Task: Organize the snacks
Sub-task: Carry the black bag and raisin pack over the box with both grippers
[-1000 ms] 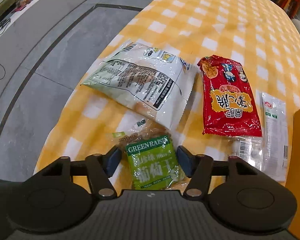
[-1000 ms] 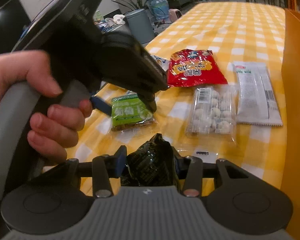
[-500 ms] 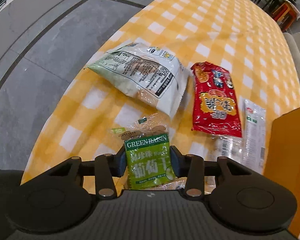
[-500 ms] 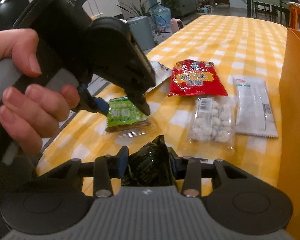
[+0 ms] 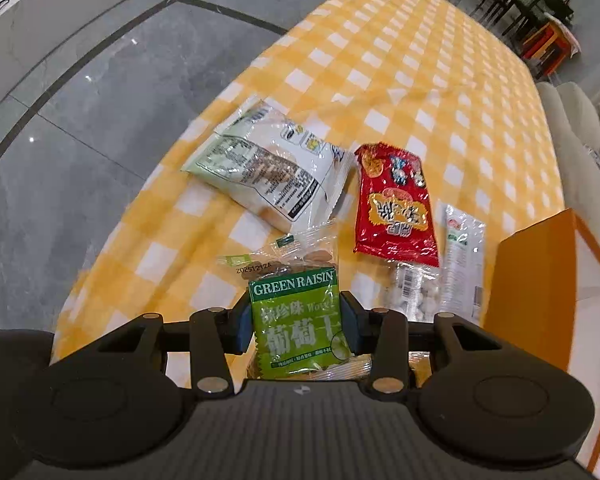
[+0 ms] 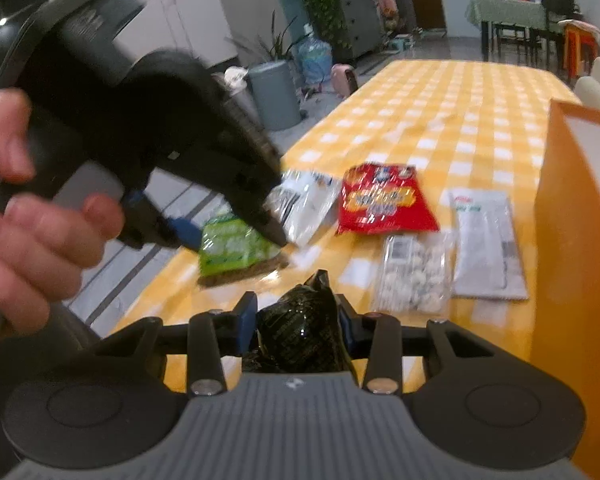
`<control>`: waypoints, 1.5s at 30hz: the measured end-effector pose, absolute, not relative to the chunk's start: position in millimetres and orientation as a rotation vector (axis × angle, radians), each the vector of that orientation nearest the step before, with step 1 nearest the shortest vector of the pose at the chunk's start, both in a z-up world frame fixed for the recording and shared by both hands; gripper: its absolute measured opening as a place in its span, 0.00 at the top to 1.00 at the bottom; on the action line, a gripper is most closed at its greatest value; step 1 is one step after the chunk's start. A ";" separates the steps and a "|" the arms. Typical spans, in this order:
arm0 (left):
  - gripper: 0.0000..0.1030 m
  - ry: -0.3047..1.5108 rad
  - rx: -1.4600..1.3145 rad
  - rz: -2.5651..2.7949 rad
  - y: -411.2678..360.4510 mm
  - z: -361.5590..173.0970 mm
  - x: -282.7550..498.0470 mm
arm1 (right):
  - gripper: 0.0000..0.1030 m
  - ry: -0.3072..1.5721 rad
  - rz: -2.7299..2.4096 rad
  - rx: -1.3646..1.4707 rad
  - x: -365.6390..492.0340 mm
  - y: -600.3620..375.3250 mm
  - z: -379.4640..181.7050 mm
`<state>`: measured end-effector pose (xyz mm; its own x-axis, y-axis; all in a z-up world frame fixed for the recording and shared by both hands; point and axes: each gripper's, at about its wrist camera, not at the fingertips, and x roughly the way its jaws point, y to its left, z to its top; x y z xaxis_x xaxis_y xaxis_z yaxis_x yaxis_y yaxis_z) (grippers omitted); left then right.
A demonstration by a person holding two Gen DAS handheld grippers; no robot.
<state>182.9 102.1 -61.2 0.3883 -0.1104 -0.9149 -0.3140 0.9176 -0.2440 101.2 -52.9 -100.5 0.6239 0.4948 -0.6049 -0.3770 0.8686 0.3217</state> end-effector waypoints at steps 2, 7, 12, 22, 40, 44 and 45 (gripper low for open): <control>0.53 1.161 -0.439 0.127 105.3 -55.0 179.6 | 0.62 0.734 0.484 0.183 101.3 -56.6 -95.0; 0.53 1.119 -0.454 0.100 104.7 -35.9 169.8 | 0.62 0.660 0.417 0.263 98.8 -74.5 -75.5; 0.53 1.073 -0.445 0.036 95.5 -16.9 160.5 | 0.62 0.560 0.402 0.347 92.7 -96.9 -38.9; 0.53 1.044 -0.452 -0.102 63.3 3.0 151.1 | 0.62 0.449 0.235 0.433 89.4 -181.3 8.6; 0.53 1.130 -0.511 -0.240 25.6 -40.2 179.6 | 0.61 0.908 -0.140 0.876 173.2 -248.5 -95.1; 0.53 1.157 -0.498 -0.220 26.0 -51.2 184.8 | 0.71 0.949 -0.209 1.019 179.5 -258.0 -117.7; 0.53 1.165 -0.497 -0.219 25.5 -54.0 186.3 | 0.73 0.962 -0.216 1.023 182.3 -257.7 -121.3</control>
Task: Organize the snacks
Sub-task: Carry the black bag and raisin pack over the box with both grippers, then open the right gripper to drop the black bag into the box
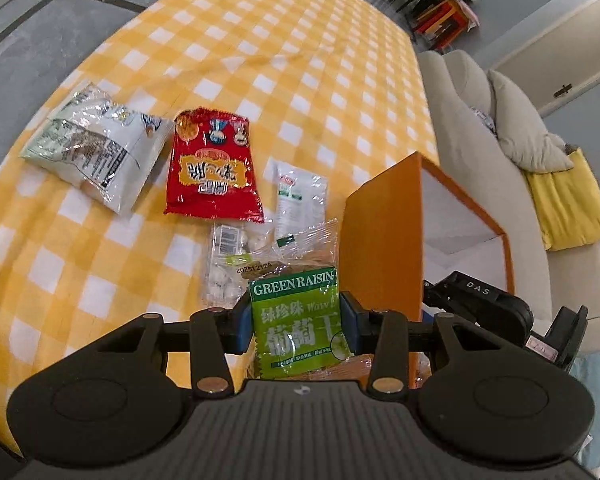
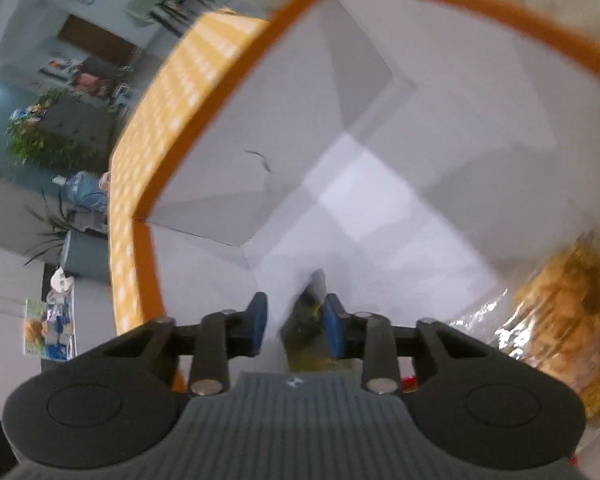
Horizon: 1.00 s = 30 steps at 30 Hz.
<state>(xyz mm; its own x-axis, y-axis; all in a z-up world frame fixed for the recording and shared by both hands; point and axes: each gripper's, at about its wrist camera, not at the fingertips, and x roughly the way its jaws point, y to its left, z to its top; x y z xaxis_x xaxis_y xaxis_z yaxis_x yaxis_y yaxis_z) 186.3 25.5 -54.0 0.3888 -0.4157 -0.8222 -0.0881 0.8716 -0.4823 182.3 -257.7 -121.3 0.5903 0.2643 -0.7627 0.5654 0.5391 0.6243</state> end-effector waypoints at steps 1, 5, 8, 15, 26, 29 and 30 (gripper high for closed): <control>0.53 1.175 -0.497 -0.220 24.8 -57.0 187.6 | 0.74 0.972 -0.219 1.015 184.3 -256.0 -123.9; 0.53 1.193 -0.496 -0.219 23.0 -63.6 189.9 | 0.75 0.999 -0.216 0.986 189.0 -251.8 -118.7; 0.53 1.200 -0.489 -0.219 20.8 -64.5 190.3 | 0.75 1.031 -0.179 0.933 187.2 -255.8 -113.3; 0.53 1.195 -0.459 -0.235 13.5 -57.1 184.4 | 0.72 1.130 -0.149 0.766 183.3 -253.5 -111.7; 0.53 1.141 -0.426 -0.277 2.7 -30.7 168.9 | 0.52 0.955 -0.121 0.533 149.5 -264.4 -35.9; 0.53 1.128 -0.411 -0.292 -4.4 -23.0 164.3 | 0.46 0.925 -0.095 0.451 137.9 -271.0 -19.5; 0.53 1.126 -0.400 -0.295 -7.7 -20.3 162.6 | 0.43 0.923 -0.094 0.420 133.6 -272.6 -17.0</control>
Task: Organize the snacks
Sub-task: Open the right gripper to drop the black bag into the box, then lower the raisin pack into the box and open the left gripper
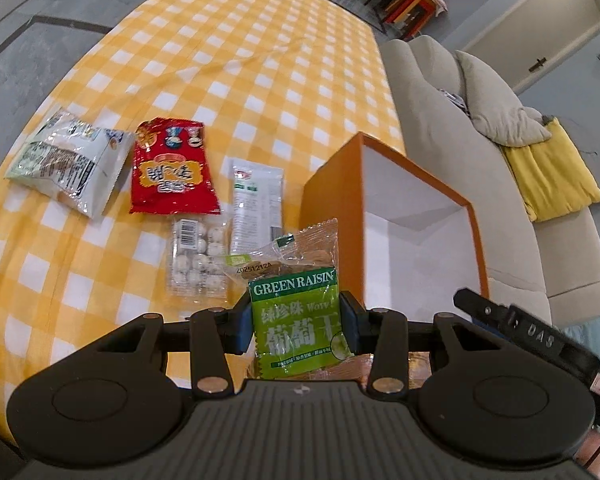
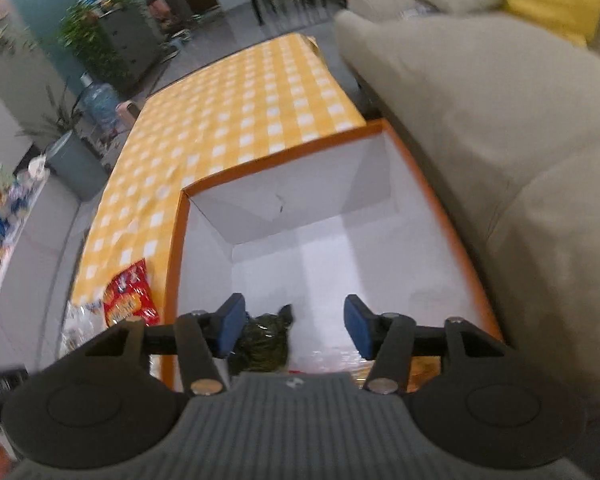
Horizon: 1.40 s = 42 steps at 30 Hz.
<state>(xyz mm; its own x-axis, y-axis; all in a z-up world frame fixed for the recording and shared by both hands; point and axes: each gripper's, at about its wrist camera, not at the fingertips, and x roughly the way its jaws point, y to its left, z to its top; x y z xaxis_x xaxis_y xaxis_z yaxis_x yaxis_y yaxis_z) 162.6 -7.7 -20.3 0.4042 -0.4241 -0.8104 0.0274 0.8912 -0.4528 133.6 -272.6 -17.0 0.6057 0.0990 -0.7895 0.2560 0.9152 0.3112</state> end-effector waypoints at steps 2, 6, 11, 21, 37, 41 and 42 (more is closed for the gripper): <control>0.53 1.116 -0.376 -0.302 -15.0 -15.0 158.4 | 0.39 0.922 -0.103 0.365 125.4 -275.5 -13.7; 0.53 1.104 -0.320 -0.335 -34.3 -5.3 149.5 | 0.33 0.949 -0.072 0.317 112.2 -282.7 -16.0; 0.53 1.115 -0.276 -0.361 -61.2 -5.2 144.8 | 0.28 0.985 -0.020 0.304 112.3 -288.5 -24.2; 0.53 1.137 -0.211 -0.423 -117.6 -23.3 157.0 | 0.18 0.947 -0.017 0.392 103.5 -319.8 -25.4; 0.53 1.212 -0.100 -0.422 -188.1 -82.4 196.4 | 0.18 0.938 -0.077 0.536 97.9 -375.1 -48.6; 0.53 1.200 -0.054 -0.407 -197.9 -87.2 207.0 | 0.18 0.936 -0.103 0.574 96.8 -384.5 -53.2; 0.53 1.203 -0.051 -0.408 -199.7 -88.5 209.9 | 0.18 0.936 -0.106 0.579 96.4 -386.1 -53.7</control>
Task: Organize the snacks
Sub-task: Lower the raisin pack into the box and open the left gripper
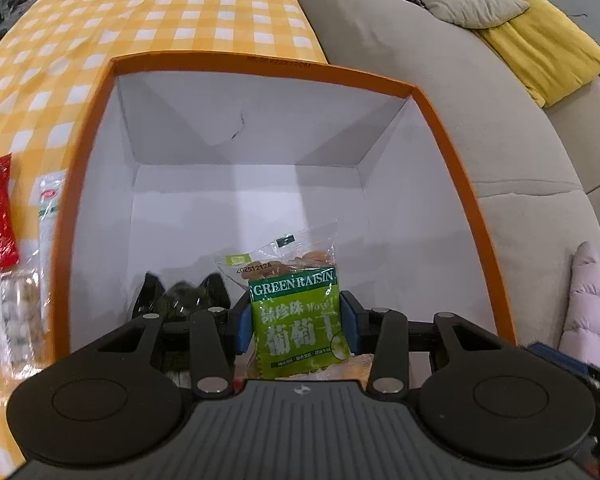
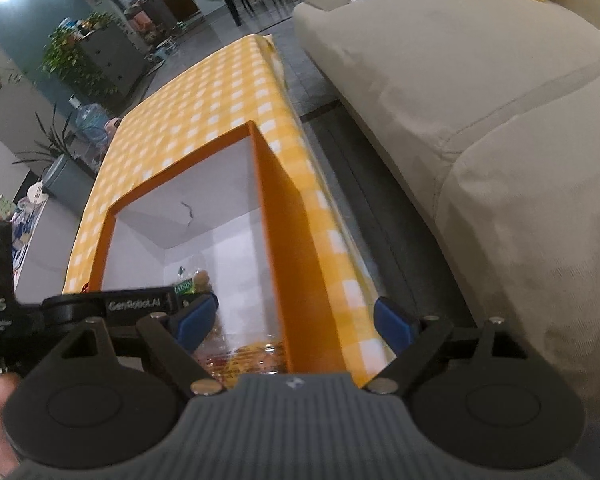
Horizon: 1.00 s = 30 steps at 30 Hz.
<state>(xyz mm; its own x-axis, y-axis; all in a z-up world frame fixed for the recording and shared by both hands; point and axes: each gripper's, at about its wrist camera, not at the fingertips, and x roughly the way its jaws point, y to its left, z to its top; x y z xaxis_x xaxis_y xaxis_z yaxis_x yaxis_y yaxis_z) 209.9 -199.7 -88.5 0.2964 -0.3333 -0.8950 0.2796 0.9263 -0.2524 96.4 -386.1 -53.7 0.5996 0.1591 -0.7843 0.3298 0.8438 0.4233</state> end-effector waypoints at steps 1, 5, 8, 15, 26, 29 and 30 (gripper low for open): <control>0.53 1.204 -0.048 -0.406 -201.9 -89.5 212.6 | 0.18 0.936 -0.107 0.584 96.2 -387.8 -54.4; 0.53 1.194 0.008 -0.377 -211.2 -92.8 218.1 | 0.18 0.936 -0.112 0.600 95.2 -391.2 -55.5; 0.53 1.196 0.038 -0.371 -215.8 -95.7 219.1 | 0.18 0.936 -0.109 0.601 93.6 -390.3 -54.4; 0.55 1.217 0.052 -0.377 -222.5 -100.1 223.7 | 0.18 0.934 -0.086 0.589 96.1 -388.2 -54.2; 0.52 1.386 0.127 -0.389 -217.7 -104.5 213.0 | 0.18 0.944 -0.100 0.603 98.3 -390.9 -57.2; 0.52 1.323 0.145 -0.380 -212.3 -85.1 206.9 | 0.18 0.945 -0.106 0.610 98.6 -392.0 -58.4; 0.51 1.277 0.134 -0.376 -210.6 -76.6 206.4 | 0.18 0.943 -0.105 0.610 98.2 -391.8 -58.2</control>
